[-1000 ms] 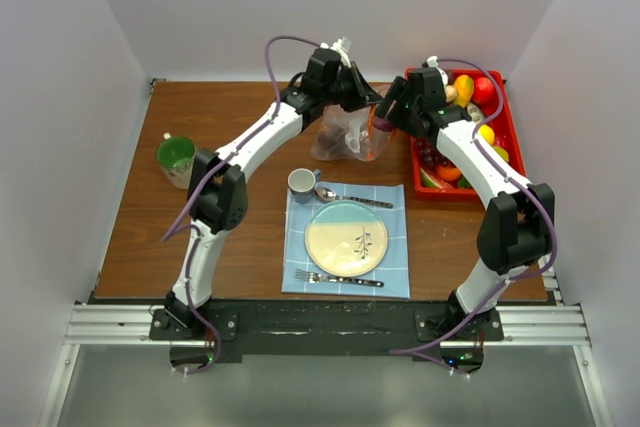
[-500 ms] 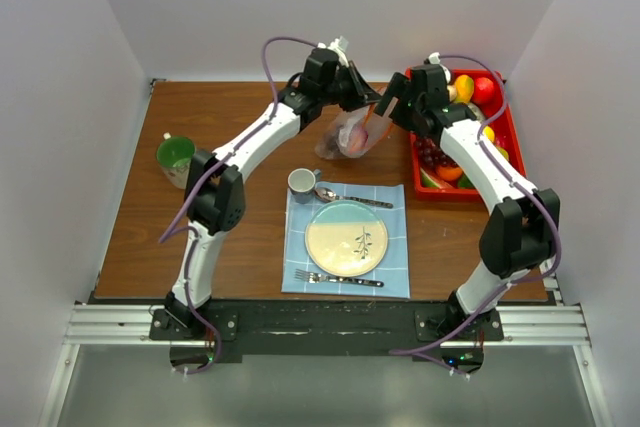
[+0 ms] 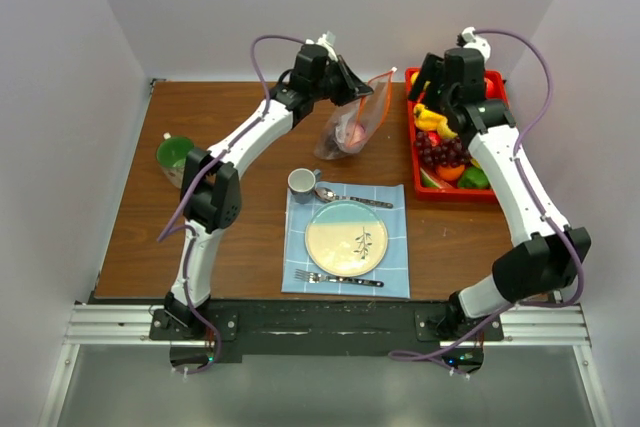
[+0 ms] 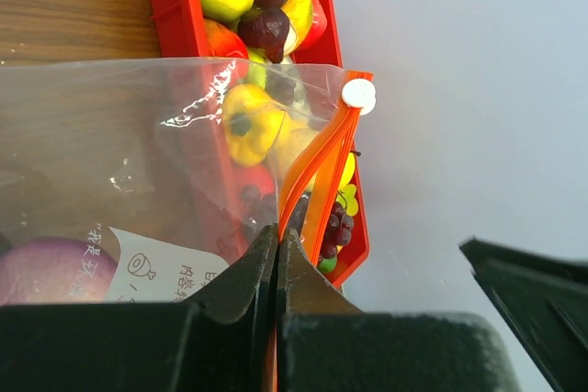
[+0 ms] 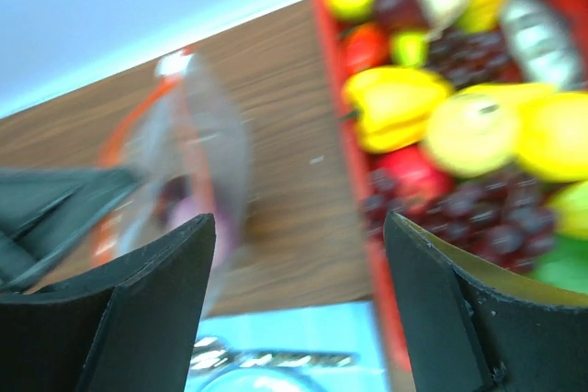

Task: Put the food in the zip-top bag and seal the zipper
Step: Place the fake fruit in the zipper food storage bag, then pick up the fake fruit from the bin.

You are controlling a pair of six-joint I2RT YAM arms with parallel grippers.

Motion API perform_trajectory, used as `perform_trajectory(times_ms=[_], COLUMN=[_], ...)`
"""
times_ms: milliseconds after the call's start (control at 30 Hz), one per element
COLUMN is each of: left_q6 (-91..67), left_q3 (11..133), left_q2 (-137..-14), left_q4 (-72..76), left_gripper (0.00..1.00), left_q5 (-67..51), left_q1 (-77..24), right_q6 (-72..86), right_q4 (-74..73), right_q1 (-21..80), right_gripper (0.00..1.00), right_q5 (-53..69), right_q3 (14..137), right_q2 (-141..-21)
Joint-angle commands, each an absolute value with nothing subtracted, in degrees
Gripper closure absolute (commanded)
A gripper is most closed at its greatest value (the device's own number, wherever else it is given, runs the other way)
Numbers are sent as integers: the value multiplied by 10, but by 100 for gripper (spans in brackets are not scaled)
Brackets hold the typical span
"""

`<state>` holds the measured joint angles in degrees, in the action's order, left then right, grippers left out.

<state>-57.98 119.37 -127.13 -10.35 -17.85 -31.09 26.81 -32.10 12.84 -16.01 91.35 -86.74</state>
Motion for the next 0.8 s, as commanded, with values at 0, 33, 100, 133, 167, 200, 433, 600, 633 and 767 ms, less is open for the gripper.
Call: perform_trajectory(times_ms=[0, 33, 100, 133, 167, 200, 433, 600, 633, 767], left_q6=[-586, -586, -578, -575, -569, -565, -550, -552, -554, -557], left_q3=[1200, 1202, 1219, 1225, 1231, 1232, 1230, 1229, 1229, 1229], left_q2=[-1255, -1255, -1259, -1260, -1259, -1259, -1258, -1263, -1265, -1270], left_q4=[-83, -89, -102, -117, -121, -124, -137, -131, -129, -123], left_gripper=[100, 100, 100, 100, 100, 100, 100, 100, 100, 100], left_q5=[-180, -179, -175, -173, -173, -170, -173, -180, -180, -185], left_q1=[-309, -308, -309, -308, -308, -308, -301, -300, -300, -300], right_q6=[171, 163, 134, 122, 106, 99, 81, 68, 64, 60], right_q4=[-309, -306, -290, -284, -279, -277, -258, -252, -251, -229], right_q1=[75, 70, 60, 57, 54, 52, 42, 42, 41, 40], right_gripper=[22, 22, 18, 17, 15, 12, 8, 6, 6, 4], right_q5=[-186, -188, -181, -180, -184, -182, -178, -241, -243, -231], right_q3=[928, 933, 941, 944, 947, 954, 923, 890, 890, 901], right_q2=[-929, -942, -964, -988, -999, -1011, -1018, -995, -998, -1019])
